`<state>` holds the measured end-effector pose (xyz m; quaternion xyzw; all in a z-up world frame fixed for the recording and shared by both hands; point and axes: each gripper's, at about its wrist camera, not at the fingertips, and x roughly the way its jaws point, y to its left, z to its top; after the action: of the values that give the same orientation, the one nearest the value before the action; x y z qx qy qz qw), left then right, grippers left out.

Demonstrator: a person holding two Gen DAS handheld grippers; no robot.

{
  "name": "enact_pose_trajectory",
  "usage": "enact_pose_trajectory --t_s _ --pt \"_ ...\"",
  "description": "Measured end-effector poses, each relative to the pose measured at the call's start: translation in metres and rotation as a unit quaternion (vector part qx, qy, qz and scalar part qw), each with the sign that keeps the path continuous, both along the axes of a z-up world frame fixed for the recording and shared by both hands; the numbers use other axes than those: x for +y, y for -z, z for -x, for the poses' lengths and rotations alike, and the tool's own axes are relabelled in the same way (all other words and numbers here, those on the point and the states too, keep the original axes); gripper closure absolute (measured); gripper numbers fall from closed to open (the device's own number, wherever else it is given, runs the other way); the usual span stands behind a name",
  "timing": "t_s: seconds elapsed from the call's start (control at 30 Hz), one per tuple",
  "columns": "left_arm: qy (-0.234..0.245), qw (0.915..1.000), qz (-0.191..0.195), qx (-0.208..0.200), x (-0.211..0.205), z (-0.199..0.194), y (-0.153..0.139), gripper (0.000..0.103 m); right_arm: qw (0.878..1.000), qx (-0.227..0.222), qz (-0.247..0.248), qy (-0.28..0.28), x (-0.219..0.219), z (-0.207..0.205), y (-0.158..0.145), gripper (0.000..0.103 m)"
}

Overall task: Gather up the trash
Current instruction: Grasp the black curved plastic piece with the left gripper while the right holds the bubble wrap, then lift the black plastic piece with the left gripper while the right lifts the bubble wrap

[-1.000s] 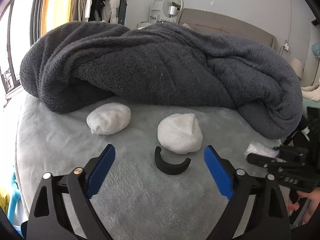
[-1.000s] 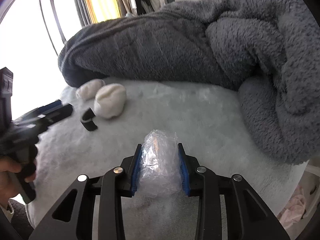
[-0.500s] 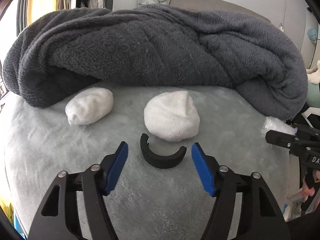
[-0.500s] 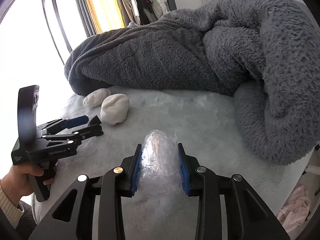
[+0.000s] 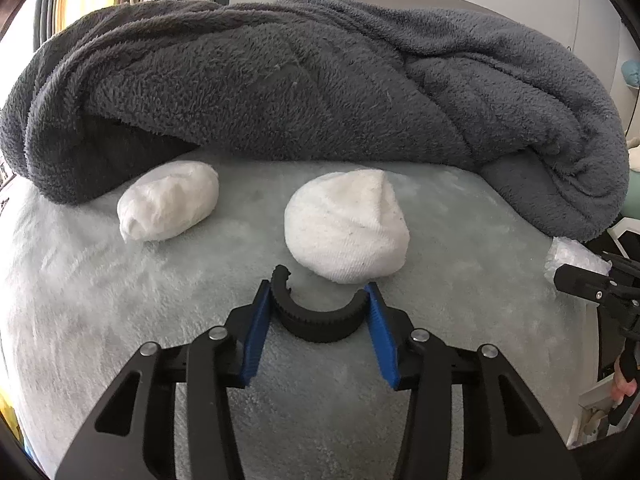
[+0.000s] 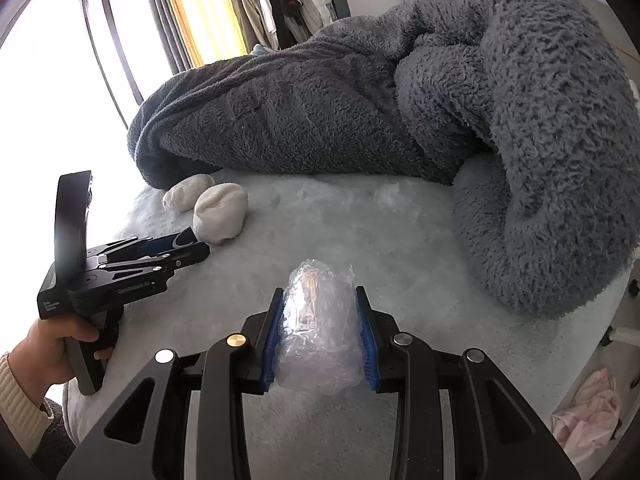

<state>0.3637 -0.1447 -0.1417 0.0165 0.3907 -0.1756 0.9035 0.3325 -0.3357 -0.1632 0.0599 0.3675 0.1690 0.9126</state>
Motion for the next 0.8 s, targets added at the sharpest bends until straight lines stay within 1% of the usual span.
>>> enact_pose_trajectory --t_s 0.13,0.37,0.57,0.67,0.8 --pt "-0.003 1.0 0.008 -0.005 0.004 0.002 -0.003 0.054 1.0 -0.003 -0.006 -0.001 0.003 -0.001 -0.005 0.069" --pt "-0.016 0.999 0.037 -0.018 0.025 0.015 -0.018 0.054 1.0 -0.018 -0.014 -0.007 0.016 0.0 -0.02 0.069" --pt "-0.025 0.999 0.032 -0.02 0.041 0.026 -0.025 0.055 0.999 -0.029 -0.021 -0.019 0.039 -0.004 -0.033 0.069" --pt "-0.034 0.9988 0.036 -0.005 0.05 0.029 -0.024 0.054 0.999 -0.035 -0.023 -0.03 0.055 -0.006 -0.039 0.069" --pt "-0.044 0.9985 0.032 -0.002 0.064 0.035 -0.025 0.054 0.998 -0.039 -0.019 -0.048 0.082 -0.01 -0.046 0.069"
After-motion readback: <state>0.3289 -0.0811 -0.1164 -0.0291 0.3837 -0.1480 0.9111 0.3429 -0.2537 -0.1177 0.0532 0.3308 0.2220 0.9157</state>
